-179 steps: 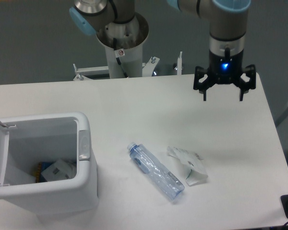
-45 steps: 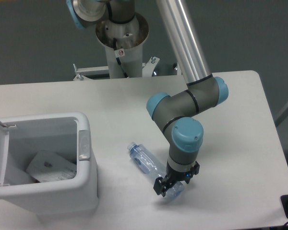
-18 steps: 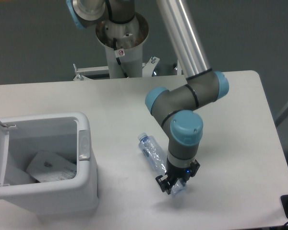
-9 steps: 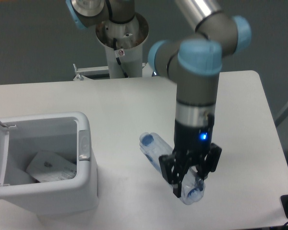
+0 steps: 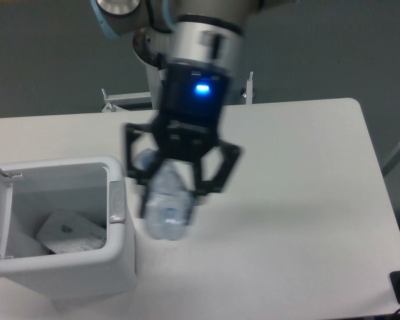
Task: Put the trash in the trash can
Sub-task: 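Lift the bottle and carry it over the trash bin, then lower the bottle into the bin and open the gripper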
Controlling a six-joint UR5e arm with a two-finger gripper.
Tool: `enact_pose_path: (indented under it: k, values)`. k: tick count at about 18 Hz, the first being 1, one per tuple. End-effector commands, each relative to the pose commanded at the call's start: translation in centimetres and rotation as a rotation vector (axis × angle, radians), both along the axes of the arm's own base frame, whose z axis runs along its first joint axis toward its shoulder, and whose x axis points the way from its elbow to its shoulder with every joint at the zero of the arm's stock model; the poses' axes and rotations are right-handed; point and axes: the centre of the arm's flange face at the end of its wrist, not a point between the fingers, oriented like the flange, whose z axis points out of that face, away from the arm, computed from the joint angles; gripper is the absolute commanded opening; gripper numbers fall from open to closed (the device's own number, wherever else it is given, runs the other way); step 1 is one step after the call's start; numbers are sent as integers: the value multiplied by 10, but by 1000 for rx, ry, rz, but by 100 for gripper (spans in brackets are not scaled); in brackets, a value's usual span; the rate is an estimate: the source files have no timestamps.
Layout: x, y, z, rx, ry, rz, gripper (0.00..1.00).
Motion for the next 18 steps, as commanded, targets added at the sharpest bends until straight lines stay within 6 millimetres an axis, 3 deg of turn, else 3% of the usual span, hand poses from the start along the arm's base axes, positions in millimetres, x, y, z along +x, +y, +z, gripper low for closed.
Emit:
enact_pose_path:
  k: [2, 7, 8, 9, 10, 11, 15, 18]
  values:
    - [40, 21, -21, -26, 53, -114, 57]
    - [54, 44, -50, -47, 67, -172, 57]
    - [55, 45, -52, -51, 67, -175, 59]
    - [55, 45, -52, -51, 70, -177, 68]
    - [54, 46, -52, -49, 73, -178, 87]
    - [55, 45, -52, -49, 86, -186, 100]
    - [49, 30, -40, -43, 94, -157, 100]
    - [6, 9, -35, -65, 118, -53, 100]
